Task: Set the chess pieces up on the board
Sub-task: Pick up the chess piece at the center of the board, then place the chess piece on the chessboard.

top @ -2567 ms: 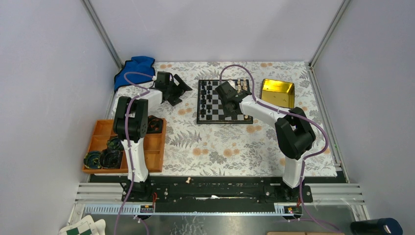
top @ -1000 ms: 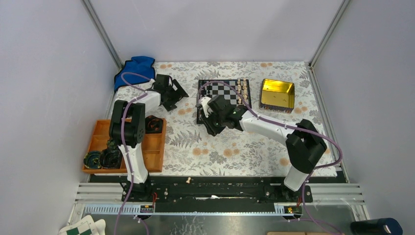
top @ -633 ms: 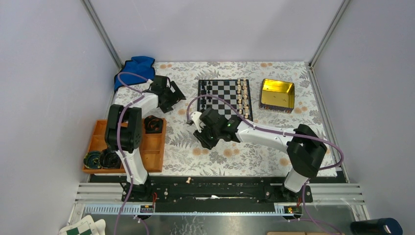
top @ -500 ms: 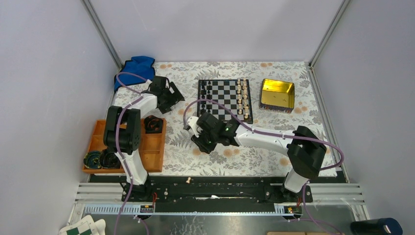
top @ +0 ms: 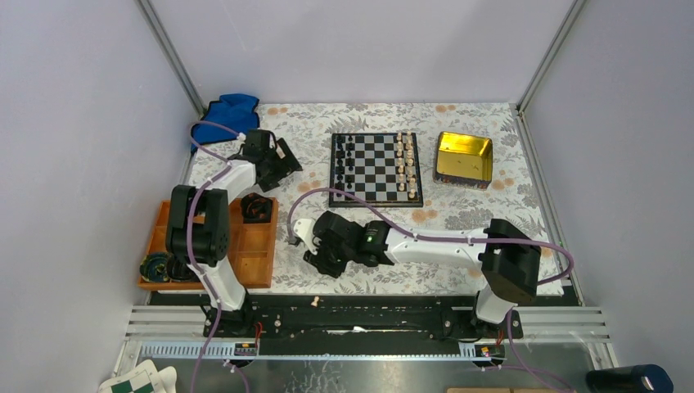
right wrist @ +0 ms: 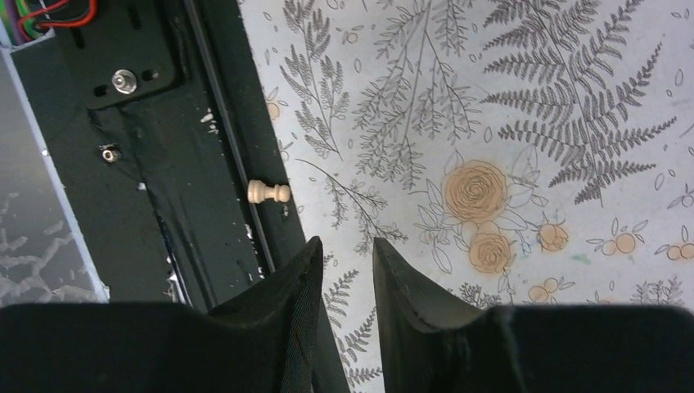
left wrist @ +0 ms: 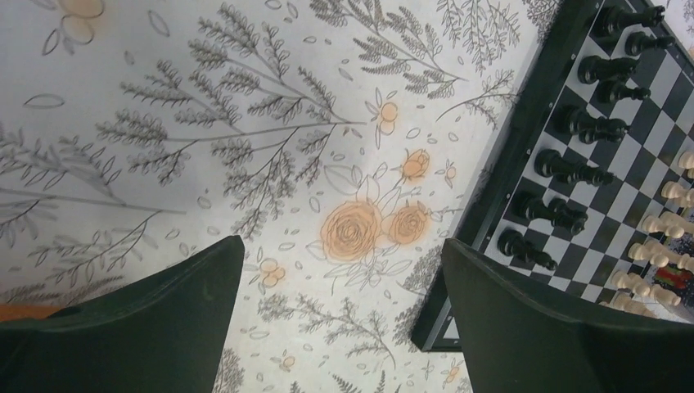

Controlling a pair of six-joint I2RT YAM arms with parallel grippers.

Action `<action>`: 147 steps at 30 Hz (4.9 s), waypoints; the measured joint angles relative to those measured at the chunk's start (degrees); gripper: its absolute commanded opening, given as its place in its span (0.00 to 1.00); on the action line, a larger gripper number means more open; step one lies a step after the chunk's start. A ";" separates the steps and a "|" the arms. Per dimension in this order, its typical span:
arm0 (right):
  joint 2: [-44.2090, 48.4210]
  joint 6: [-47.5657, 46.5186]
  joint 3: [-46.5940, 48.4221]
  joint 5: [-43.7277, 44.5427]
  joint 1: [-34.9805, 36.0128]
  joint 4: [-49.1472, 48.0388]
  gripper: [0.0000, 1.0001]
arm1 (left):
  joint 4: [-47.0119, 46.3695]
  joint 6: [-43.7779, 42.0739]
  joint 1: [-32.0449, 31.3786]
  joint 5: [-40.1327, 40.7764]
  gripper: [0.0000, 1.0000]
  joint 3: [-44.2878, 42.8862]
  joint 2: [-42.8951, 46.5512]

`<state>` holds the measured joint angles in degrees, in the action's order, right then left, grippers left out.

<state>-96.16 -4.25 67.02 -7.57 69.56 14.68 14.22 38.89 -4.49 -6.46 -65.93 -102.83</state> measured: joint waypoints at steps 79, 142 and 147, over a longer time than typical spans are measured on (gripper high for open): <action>-21.22 64.76 16.63 25.38 14.58 18.67 0.36 | 2.91 -5.75 0.85 7.32 0.99 9.20 16.96; 4.68 37.62 -11.61 58.03 -0.61 -3.72 0.00 | 2.34 -4.07 0.92 5.92 0.99 9.84 15.89; 4.85 25.66 -18.56 58.88 -9.31 -21.51 0.00 | 1.79 -3.39 0.96 5.03 0.99 10.25 15.23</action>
<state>-91.31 21.41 48.47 51.31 60.25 -6.83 16.01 35.51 -3.53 -1.43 -55.68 -87.59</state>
